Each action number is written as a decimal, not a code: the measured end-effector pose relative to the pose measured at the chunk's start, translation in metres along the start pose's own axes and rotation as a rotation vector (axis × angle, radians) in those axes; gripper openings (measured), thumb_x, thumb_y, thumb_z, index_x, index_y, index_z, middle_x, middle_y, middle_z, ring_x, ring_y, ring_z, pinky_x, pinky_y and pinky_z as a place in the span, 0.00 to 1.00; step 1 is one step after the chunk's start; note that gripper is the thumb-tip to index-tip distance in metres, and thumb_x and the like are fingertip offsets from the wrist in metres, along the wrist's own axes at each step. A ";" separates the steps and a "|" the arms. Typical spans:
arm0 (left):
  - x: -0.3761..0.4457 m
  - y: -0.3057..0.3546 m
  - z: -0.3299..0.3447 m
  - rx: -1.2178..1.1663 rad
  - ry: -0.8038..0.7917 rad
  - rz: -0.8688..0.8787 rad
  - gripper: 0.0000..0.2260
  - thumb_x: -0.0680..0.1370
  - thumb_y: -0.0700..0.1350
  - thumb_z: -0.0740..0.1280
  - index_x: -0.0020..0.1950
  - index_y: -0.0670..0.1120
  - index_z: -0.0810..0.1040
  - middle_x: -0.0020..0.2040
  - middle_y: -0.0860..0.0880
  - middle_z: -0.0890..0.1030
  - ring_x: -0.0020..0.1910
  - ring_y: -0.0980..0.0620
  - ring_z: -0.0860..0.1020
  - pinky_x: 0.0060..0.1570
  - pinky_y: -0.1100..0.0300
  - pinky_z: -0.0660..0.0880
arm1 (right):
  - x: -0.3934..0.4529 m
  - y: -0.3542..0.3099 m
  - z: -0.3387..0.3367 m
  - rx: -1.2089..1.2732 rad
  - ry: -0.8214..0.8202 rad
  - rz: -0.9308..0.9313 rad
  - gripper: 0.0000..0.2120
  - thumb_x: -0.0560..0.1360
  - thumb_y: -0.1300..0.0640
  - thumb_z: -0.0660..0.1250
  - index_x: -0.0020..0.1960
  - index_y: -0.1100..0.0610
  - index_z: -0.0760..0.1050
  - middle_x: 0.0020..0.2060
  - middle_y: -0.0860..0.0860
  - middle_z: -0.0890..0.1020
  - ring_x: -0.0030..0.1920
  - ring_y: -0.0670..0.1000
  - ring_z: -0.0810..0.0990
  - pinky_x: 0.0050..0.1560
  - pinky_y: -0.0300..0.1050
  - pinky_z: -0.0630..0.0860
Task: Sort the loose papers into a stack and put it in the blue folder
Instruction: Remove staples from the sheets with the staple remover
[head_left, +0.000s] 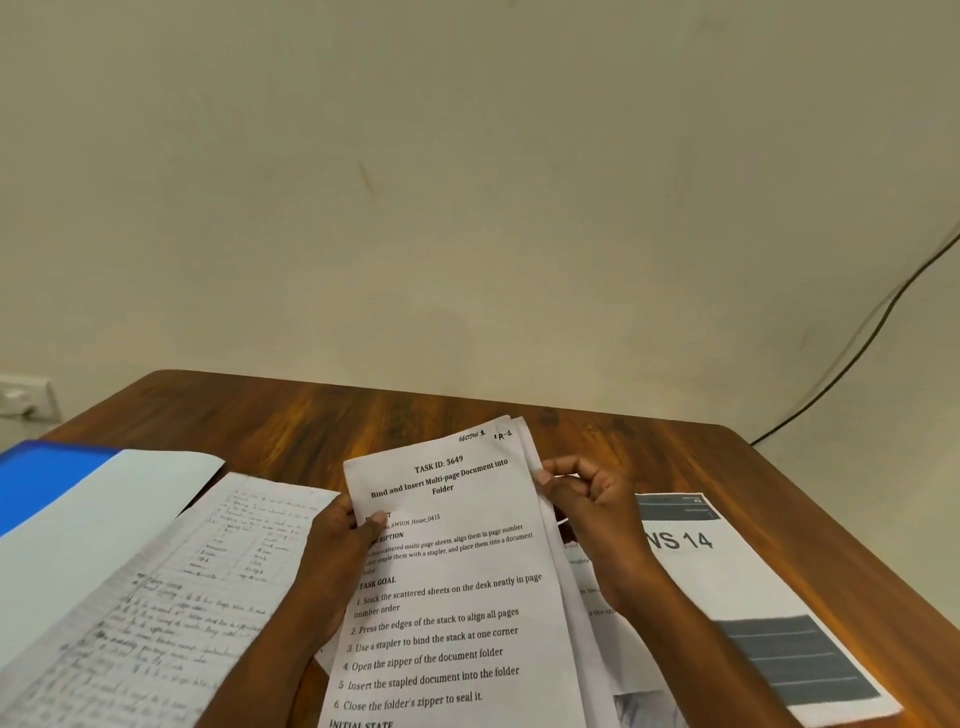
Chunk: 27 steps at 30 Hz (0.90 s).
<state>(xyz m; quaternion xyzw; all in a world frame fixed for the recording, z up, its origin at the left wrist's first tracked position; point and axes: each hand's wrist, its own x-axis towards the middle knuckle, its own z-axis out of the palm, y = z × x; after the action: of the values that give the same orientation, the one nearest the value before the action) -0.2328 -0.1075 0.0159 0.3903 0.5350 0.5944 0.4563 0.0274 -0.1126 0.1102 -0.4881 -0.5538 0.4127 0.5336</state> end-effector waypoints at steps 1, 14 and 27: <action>-0.001 0.000 0.000 0.015 0.011 0.020 0.08 0.84 0.37 0.67 0.59 0.48 0.80 0.50 0.49 0.89 0.46 0.47 0.88 0.50 0.47 0.83 | -0.001 -0.001 0.000 0.009 -0.002 -0.003 0.02 0.79 0.58 0.73 0.51 0.55 0.83 0.43 0.53 0.89 0.45 0.55 0.87 0.45 0.52 0.82; -0.006 0.001 0.002 0.012 0.025 0.098 0.23 0.83 0.39 0.67 0.73 0.55 0.61 0.58 0.51 0.85 0.48 0.46 0.88 0.44 0.50 0.86 | 0.056 0.036 -0.063 -0.719 0.256 0.151 0.10 0.76 0.48 0.77 0.40 0.52 0.82 0.38 0.49 0.85 0.39 0.53 0.84 0.46 0.54 0.85; 0.004 -0.011 -0.001 0.028 0.011 0.030 0.08 0.85 0.41 0.65 0.65 0.46 0.76 0.57 0.45 0.87 0.51 0.41 0.88 0.53 0.36 0.83 | 0.078 0.068 -0.057 -0.457 0.128 0.262 0.07 0.71 0.56 0.82 0.46 0.53 0.86 0.44 0.48 0.88 0.44 0.50 0.88 0.53 0.54 0.86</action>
<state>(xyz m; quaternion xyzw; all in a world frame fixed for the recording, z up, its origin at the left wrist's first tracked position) -0.2339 -0.1034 0.0050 0.4014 0.5398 0.5956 0.4390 0.0946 -0.0272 0.0633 -0.6882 -0.5300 0.3110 0.3856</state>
